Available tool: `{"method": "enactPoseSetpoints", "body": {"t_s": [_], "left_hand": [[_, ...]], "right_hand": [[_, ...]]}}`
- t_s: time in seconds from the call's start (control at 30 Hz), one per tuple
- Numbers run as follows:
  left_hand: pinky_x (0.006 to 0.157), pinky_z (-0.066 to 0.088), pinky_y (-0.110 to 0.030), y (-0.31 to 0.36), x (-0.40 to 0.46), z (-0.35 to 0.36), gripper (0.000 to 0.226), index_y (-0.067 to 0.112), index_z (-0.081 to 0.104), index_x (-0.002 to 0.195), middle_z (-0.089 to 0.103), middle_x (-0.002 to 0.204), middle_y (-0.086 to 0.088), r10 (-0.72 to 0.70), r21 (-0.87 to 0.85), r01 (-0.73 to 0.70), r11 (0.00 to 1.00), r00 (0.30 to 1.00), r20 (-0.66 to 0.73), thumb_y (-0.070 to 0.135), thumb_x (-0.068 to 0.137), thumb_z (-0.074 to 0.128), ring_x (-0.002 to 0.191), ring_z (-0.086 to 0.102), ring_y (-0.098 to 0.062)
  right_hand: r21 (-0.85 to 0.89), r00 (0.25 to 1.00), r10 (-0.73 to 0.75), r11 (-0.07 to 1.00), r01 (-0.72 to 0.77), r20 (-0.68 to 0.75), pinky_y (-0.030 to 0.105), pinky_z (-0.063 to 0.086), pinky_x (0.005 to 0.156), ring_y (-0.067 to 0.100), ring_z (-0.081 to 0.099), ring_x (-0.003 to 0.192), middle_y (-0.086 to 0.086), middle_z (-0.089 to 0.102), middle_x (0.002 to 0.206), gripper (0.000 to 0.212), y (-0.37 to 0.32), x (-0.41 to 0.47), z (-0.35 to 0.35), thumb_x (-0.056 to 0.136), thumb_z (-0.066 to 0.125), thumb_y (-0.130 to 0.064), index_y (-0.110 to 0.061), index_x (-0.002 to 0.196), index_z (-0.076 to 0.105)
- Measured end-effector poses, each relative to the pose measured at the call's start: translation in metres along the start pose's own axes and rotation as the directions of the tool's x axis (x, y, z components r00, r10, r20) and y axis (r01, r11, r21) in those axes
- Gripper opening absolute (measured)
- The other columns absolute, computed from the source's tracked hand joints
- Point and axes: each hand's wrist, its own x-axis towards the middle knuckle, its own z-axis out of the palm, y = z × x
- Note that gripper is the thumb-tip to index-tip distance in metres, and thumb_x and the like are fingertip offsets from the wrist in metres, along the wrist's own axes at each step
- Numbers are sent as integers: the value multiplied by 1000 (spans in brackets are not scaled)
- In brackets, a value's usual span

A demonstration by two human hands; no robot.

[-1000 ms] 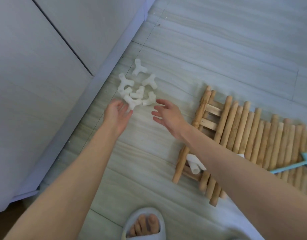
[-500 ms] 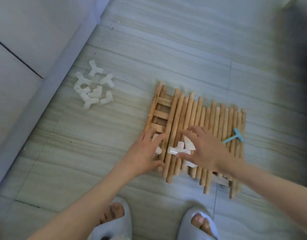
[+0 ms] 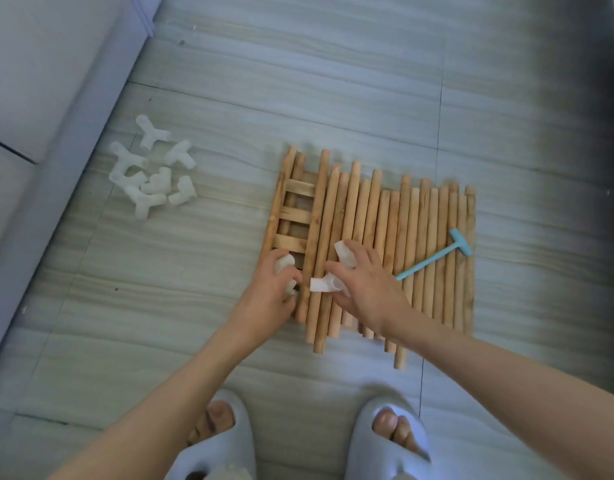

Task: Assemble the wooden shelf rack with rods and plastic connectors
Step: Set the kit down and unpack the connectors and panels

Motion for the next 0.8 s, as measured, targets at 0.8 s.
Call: {"method": "enactPoseSetpoints", "body": {"t_s": [0.8], "left_hand": [[51,54,-23,-111,-6,-90,18,-1,50,110,52,109,-19,-793,-977,170,-132,573,207,5,93,53,76,57,-21]], "right_hand": [[881,855,385,179,-438,347,29,46,73,22,58,91,6,61,103,22,-170,154,-2,85,59,-12,-10,107,58]]}}
